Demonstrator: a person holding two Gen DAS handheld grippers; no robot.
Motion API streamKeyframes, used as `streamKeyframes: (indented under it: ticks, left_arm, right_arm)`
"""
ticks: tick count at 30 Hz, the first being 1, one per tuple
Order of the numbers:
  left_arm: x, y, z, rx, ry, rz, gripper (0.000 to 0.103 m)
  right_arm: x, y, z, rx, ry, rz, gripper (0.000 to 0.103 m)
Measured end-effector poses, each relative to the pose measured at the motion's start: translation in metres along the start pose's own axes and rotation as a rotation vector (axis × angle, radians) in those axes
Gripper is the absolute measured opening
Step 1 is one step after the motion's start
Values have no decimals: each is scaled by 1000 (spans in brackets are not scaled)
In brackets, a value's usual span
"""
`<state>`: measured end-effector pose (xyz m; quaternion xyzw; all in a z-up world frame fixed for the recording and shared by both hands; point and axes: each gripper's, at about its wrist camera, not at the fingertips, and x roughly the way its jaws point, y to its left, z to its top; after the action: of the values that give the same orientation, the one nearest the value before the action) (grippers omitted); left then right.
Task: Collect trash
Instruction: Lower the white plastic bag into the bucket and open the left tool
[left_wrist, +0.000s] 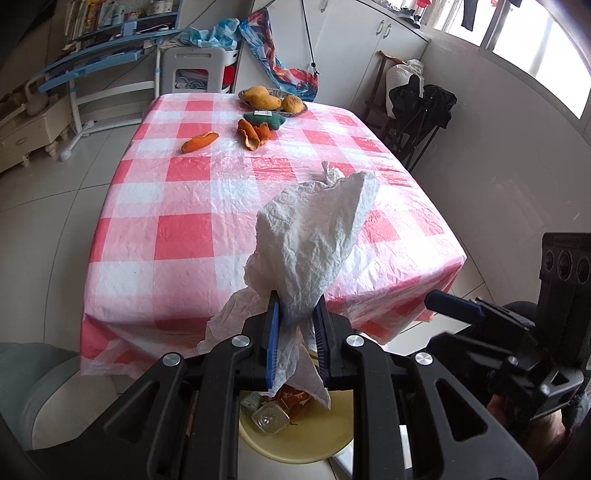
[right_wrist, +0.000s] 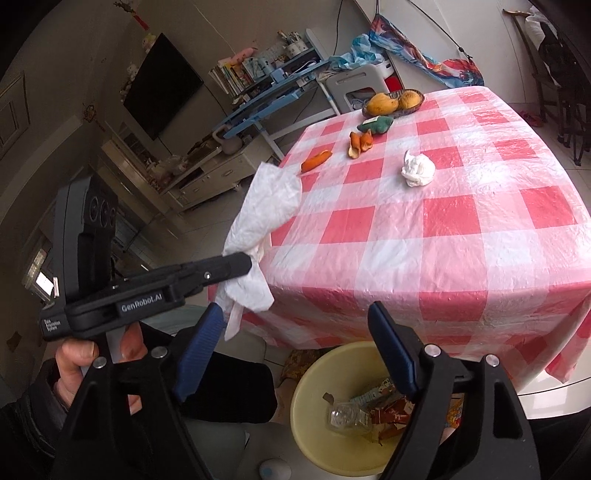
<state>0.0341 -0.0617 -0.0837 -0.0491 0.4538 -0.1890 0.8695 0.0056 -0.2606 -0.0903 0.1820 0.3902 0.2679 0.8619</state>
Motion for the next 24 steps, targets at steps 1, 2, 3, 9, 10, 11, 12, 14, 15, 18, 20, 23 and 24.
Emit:
streamKeyframes:
  ticks: [1,2,3,9,10,11,12,14,15,18,20,23,24]
  left_arm:
    - [1,-2,-3,4,7,-2,17]
    - [1,-4,-7,8,15,-5,17]
    - [2,-7,-11,11,23,-8,17]
    - [8,-23,-39,42,80,-23,17]
    - [9,-26,-43,49,92,-27,17]
    - [11,-29,-47,55,105,-31,17]
    - [12,-32,-51,63,122,-38,17]
    - [15,-37,-60,75,149,-51,17]
    - [15,-39,-63,82,159,-55,19]
    - [17,-45,-70,93,194,-74,37]
    - [14,-46,-71,101,184,-49,46]
    - [10,-42,-68,87,161,-33,49]
    - [9,-40,-65,78,149,-24,51]
  right_arm:
    - [-2,-1,1,9,-17,0,79]
    - [-5,-3,2,18,-33,1,80]
    - [-7,-4,3,27,-49,2,80]
    - [-20,-9,7,53,-130,7,82]
    - [-21,-9,8,55,-138,8,82]
    - [-22,-9,9,55,-145,7,82]
    - [-23,-9,9,54,-152,6,82]
    - [-26,-10,10,55,-162,6,83]
    - [-26,-10,10,56,-167,5,83]
    - [-28,-12,11,63,-174,3,84]
    - [-29,-12,11,64,-177,2,85]
    - [-29,-11,11,60,-179,-4,85]
    - [-29,-11,11,58,-180,-6,85]
